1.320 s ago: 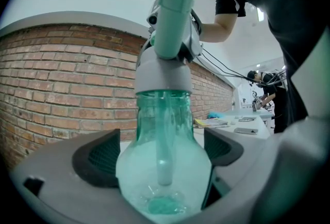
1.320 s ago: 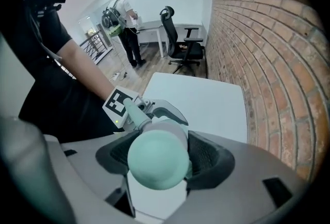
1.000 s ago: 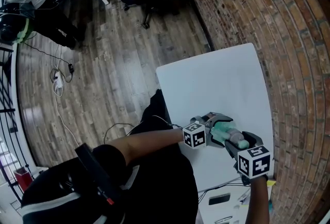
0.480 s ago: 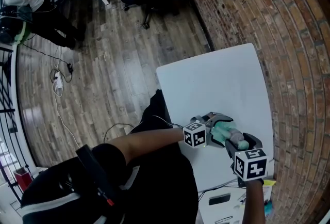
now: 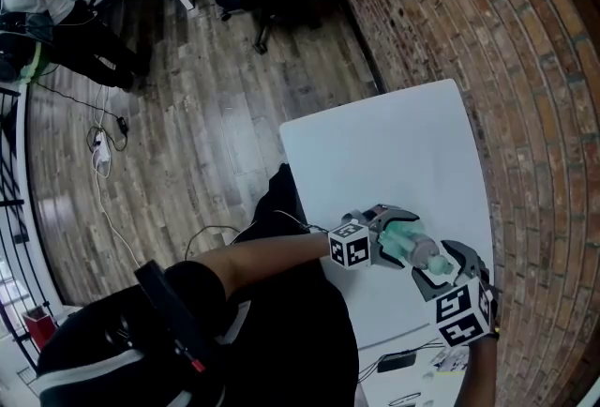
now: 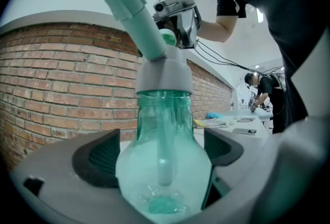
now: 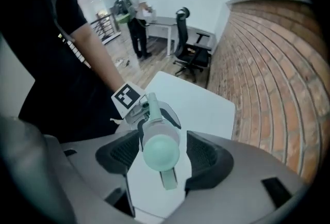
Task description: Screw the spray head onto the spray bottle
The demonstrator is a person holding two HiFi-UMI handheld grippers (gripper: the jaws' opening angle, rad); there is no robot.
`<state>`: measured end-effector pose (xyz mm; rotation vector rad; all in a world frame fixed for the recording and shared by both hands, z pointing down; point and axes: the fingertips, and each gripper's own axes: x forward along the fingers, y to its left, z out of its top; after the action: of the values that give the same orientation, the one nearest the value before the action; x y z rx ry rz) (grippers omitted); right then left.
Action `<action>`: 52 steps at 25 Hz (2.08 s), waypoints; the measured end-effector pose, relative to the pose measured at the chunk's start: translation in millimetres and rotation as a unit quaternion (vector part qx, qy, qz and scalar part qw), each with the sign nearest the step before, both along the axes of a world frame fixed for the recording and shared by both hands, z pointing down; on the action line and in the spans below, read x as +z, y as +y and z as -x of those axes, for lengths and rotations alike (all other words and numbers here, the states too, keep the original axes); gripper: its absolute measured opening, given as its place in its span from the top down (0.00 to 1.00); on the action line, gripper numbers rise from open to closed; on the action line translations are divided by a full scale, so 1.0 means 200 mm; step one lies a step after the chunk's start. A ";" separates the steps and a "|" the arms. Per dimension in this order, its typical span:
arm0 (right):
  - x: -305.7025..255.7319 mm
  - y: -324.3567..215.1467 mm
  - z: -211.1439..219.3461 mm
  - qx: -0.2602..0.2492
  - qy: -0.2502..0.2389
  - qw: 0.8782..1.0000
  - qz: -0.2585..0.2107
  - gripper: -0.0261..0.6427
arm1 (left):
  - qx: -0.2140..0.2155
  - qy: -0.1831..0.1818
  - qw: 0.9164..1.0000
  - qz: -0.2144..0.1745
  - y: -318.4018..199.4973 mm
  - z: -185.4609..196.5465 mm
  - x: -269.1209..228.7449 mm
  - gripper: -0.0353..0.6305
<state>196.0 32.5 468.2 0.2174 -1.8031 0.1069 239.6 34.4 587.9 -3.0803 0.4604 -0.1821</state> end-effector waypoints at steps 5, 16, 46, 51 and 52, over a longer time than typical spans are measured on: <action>0.03 0.05 0.03 -0.169 0.043 0.985 -0.018 0.53 | -0.001 0.001 1.000 0.000 0.00 0.00 0.00 0.19; 0.19 0.08 -0.06 -0.400 0.150 0.903 -0.048 0.54 | 0.000 0.004 1.000 0.003 0.00 0.00 0.00 0.19; 0.17 -0.01 -0.03 0.135 -0.025 0.990 0.039 0.54 | -0.002 0.012 1.000 0.016 0.00 0.01 0.00 0.19; 0.16 -0.01 -0.02 0.164 -0.058 0.984 0.047 0.54 | -0.002 0.013 1.000 0.017 0.00 0.00 0.01 0.19; 0.15 -0.02 -0.02 0.165 -0.066 0.983 0.046 0.54 | -0.002 0.013 1.000 0.017 0.00 0.00 0.01 0.19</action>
<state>199.0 28.7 497.5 0.4503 -1.8750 0.4480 238.7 34.0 589.8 -3.1190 0.4697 -0.1518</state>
